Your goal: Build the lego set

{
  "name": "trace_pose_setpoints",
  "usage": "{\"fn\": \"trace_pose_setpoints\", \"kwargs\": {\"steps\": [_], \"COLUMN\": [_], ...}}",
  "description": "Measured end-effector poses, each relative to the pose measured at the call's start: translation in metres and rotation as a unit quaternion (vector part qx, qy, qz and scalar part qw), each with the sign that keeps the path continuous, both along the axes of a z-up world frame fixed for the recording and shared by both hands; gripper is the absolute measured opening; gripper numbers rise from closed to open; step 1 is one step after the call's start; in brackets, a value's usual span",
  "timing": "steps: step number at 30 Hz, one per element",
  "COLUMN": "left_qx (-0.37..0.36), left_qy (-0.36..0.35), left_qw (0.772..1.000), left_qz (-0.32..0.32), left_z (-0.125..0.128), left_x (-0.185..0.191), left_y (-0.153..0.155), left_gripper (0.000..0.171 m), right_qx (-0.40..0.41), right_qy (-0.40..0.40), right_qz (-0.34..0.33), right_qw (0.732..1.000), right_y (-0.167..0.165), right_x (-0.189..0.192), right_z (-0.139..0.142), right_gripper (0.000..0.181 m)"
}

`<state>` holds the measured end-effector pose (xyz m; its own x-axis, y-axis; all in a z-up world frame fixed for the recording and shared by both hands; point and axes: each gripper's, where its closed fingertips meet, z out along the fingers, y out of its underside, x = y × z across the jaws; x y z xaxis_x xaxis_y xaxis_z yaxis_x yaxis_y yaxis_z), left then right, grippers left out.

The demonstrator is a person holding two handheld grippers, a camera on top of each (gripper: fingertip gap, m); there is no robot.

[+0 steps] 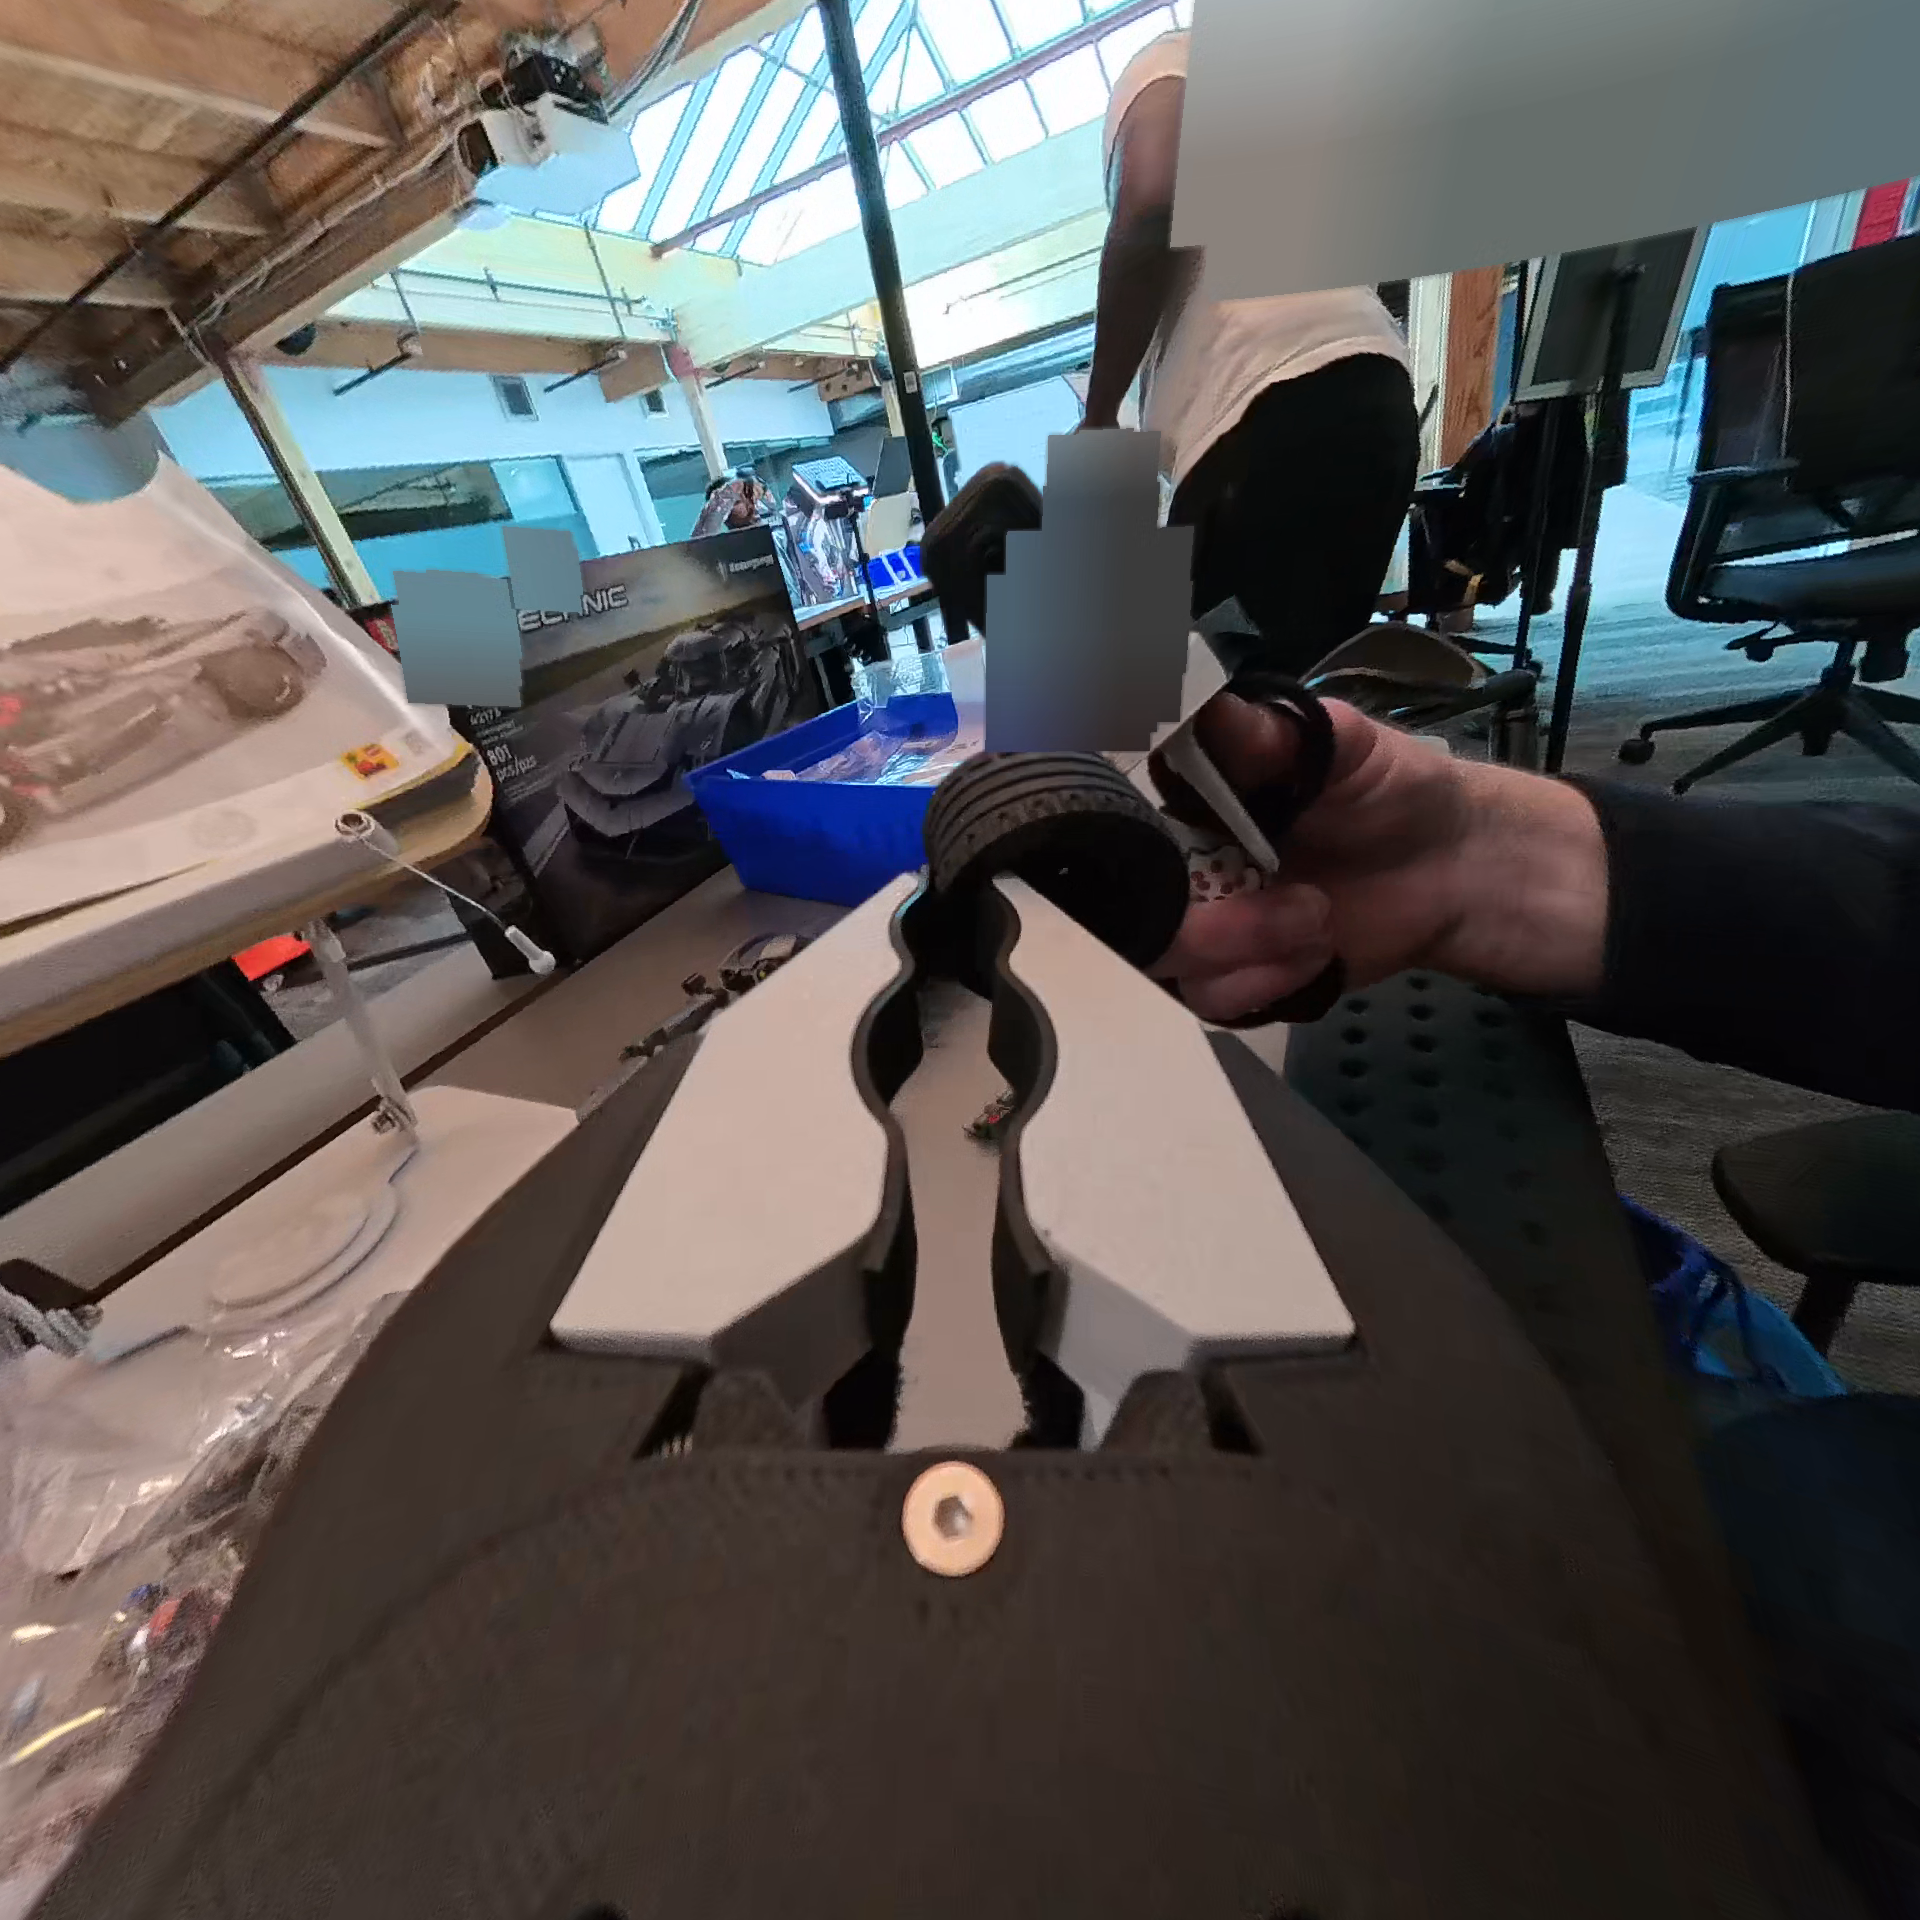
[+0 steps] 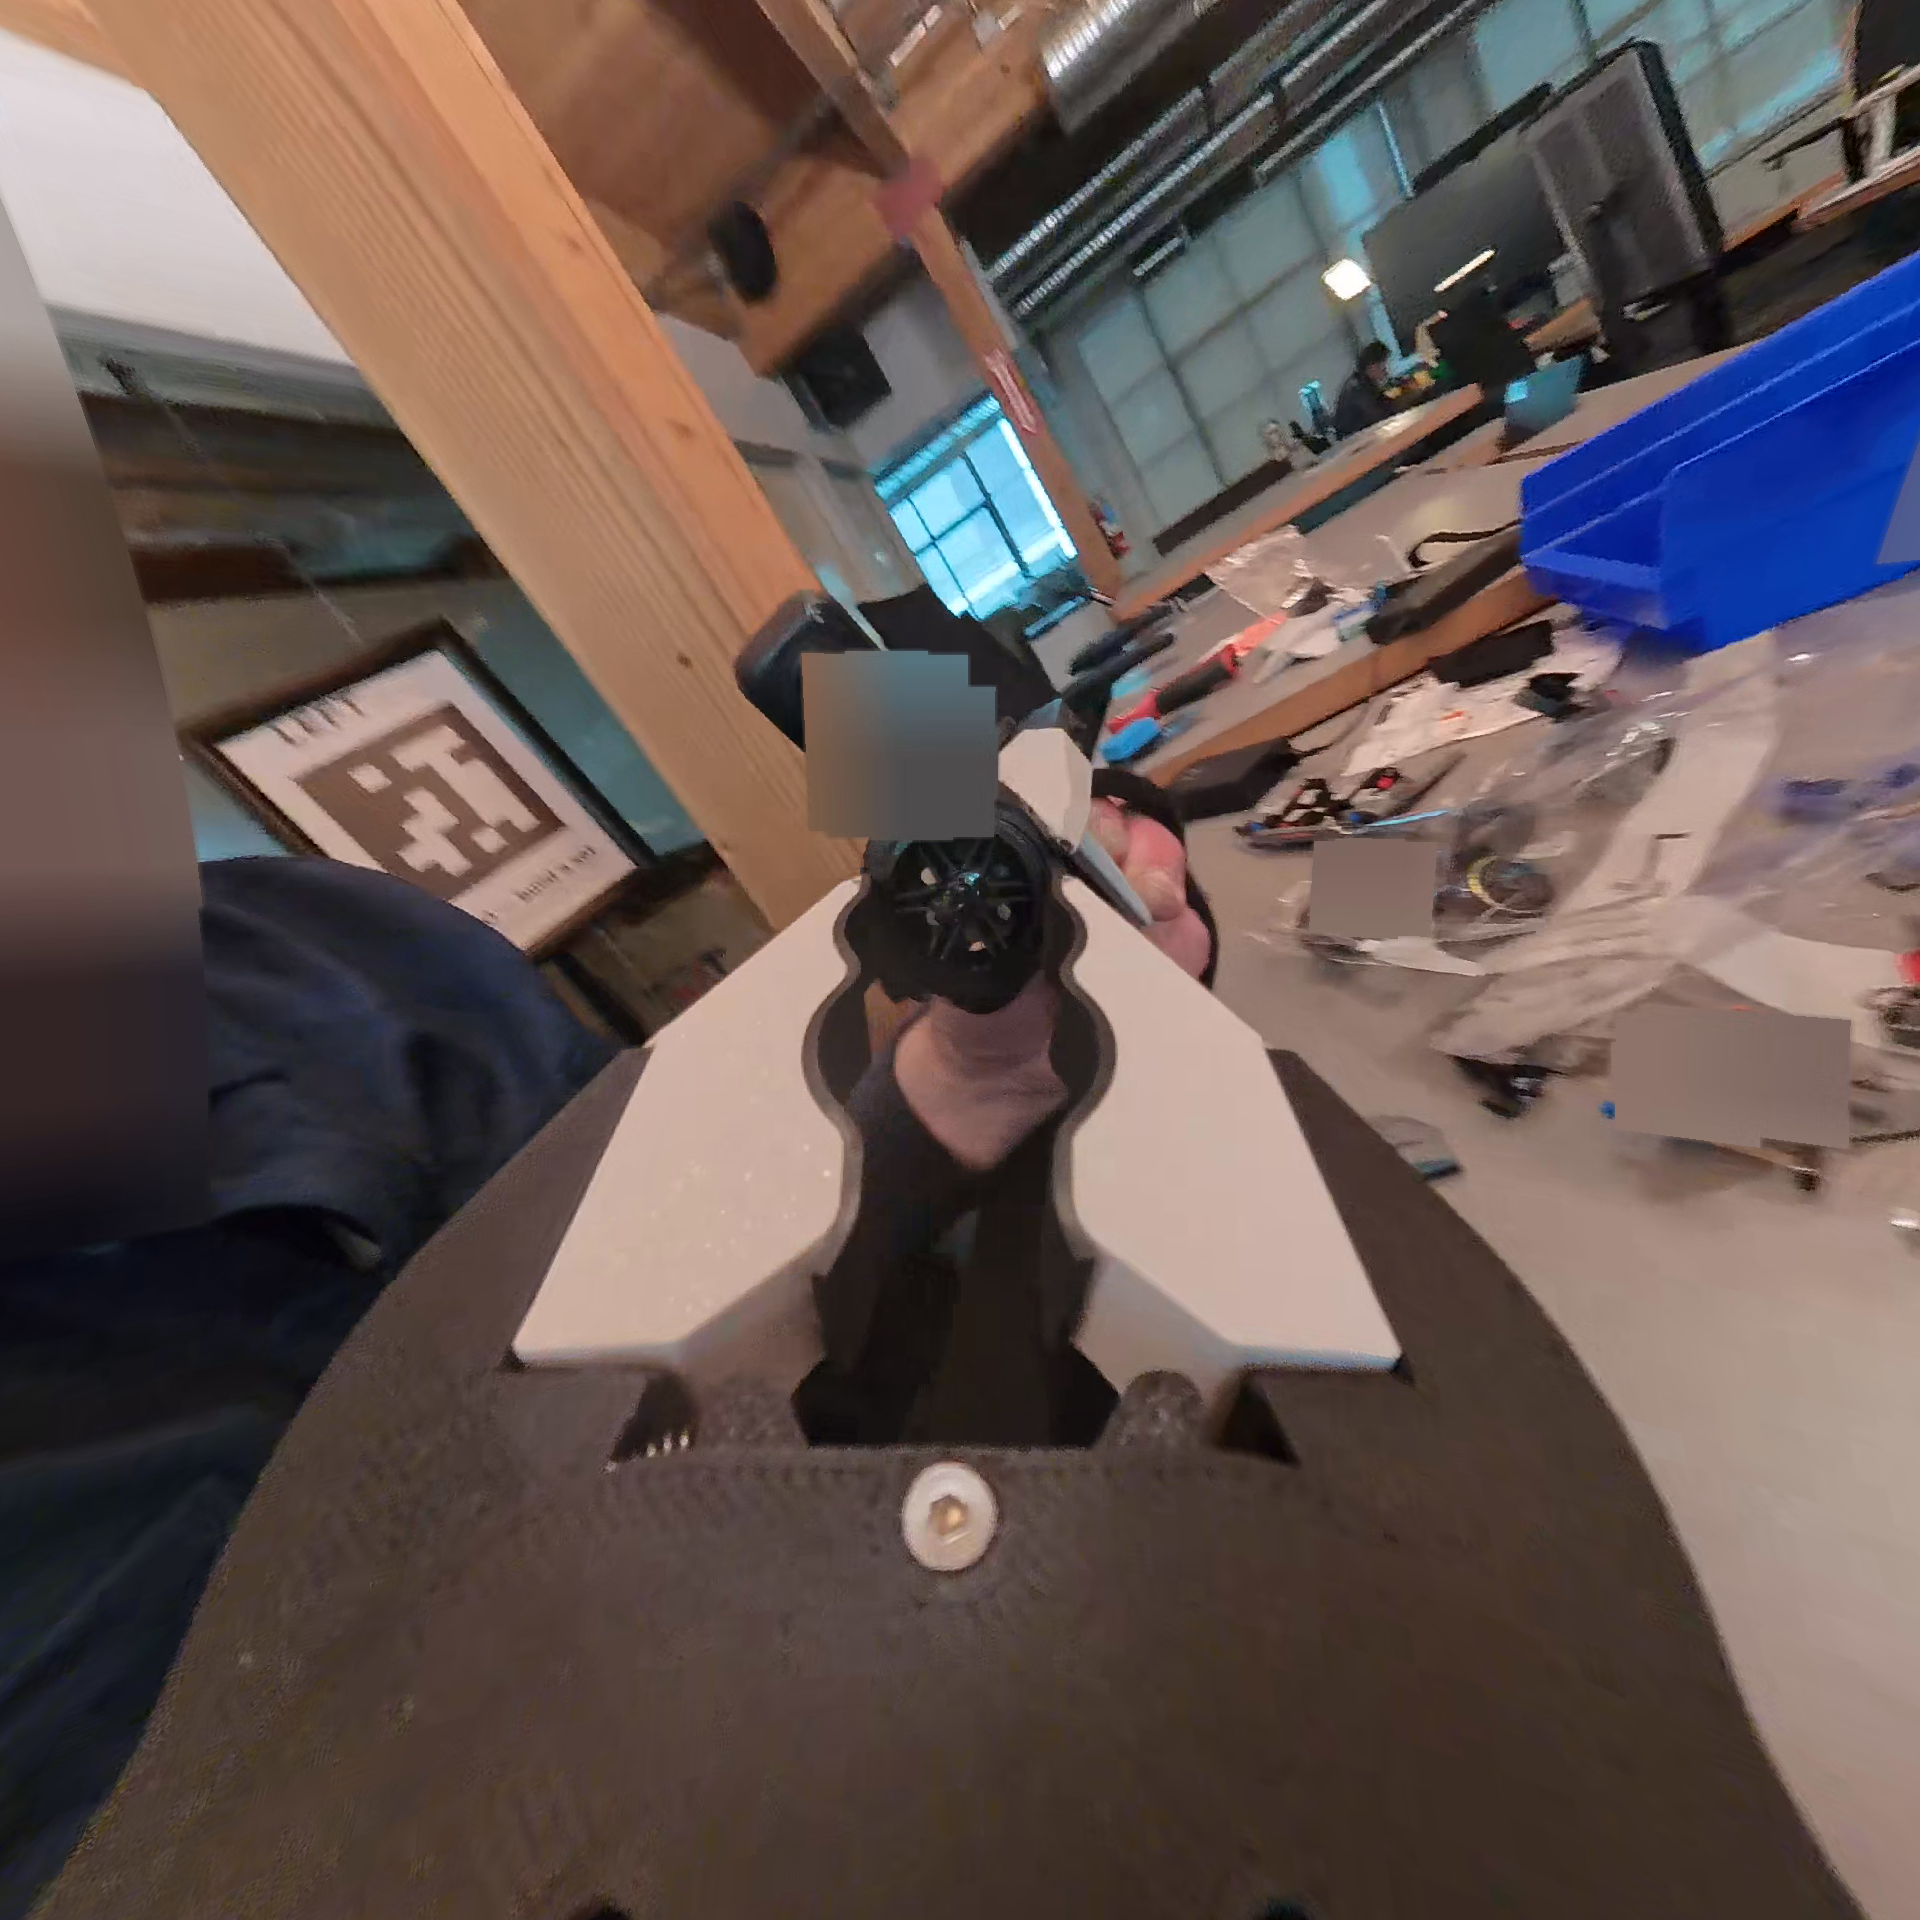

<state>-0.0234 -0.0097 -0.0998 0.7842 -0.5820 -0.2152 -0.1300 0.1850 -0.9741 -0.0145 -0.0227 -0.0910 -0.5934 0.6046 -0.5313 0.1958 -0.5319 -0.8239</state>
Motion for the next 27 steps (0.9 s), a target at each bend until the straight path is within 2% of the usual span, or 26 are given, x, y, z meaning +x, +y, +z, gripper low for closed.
{"fn": "trace_pose_setpoints", "kwargs": {"steps": [3,7,10,11,12,14,17,19,20,21,23,27], "left_qx": [0.012,0.016,0.025,0.031,0.029,0.03,0.03,0.027,0.026,0.026,0.031,0.051], "left_qy": [0.037,0.175,0.221,0.22,0.222,0.218,0.2,0.184,0.18,0.185,0.178,0.166], "left_qw": [0.999,0.983,0.968,0.967,0.966,0.963,0.971,0.975,0.976,0.974,0.977,0.981], "left_qz": [-0.005,0.062,0.117,0.121,0.132,0.156,0.13,0.121,0.12,0.125,0.114,0.089], "left_z": [0.001,-0.012,-0.012,-0.01,-0.011,-0.012,-0.013,-0.012,-0.012,-0.014,-0.013,-0.006], "left_x": [0.004,0.006,0.002,0.003,0.0,-0.008,-0.005,-0.004,-0.004,-0.006,-0.003,0.005], "left_y": [-0.011,-0.018,-0.016,-0.016,-0.015,-0.011,-0.011,-0.01,-0.01,-0.009,-0.01,-0.015], "left_gripper": [0.003,0.003,0.003,0.003,0.003,0.003,0.003,0.003,0.003,0.003,0.003,0.003], "right_qx": [-0.03,-0.057,-0.031,-0.021,-0.008,0.015,0.032,0.066,0.083,0.093,0.088,0.019], "right_qy": [-0.004,-0.022,-0.014,0.0,0.012,0.009,-0.004,-0.026,-0.03,-0.035,-0.045,-0.031], "right_qz": [0.014,0.007,-0.013,-0.027,-0.043,-0.056,-0.067,-0.089,-0.093,-0.084,-0.069,0.006], "right_qw": [0.999,0.998,0.999,0.999,0.999,0.998,0.997,0.994,0.992,0.992,0.993,0.999], "right_y": [-0.01,-0.015,-0.013,-0.01,-0.008,-0.006,-0.001,0.004,0.004,0.001,-0.003,-0.018], "right_x": [0.002,-0.002,-0.004,-0.003,-0.003,-0.004,-0.005,-0.007,-0.006,-0.004,-0.003,0.003], "right_z": [-0.001,-0.01,-0.009,-0.005,-0.001,-0.003,-0.006,-0.015,-0.017,-0.019,-0.022,-0.017], "right_gripper": [0.029,0.026,0.024,0.021,0.0,0.0,0.0,0.027,0.033,0.029,0.034,0.029]}}
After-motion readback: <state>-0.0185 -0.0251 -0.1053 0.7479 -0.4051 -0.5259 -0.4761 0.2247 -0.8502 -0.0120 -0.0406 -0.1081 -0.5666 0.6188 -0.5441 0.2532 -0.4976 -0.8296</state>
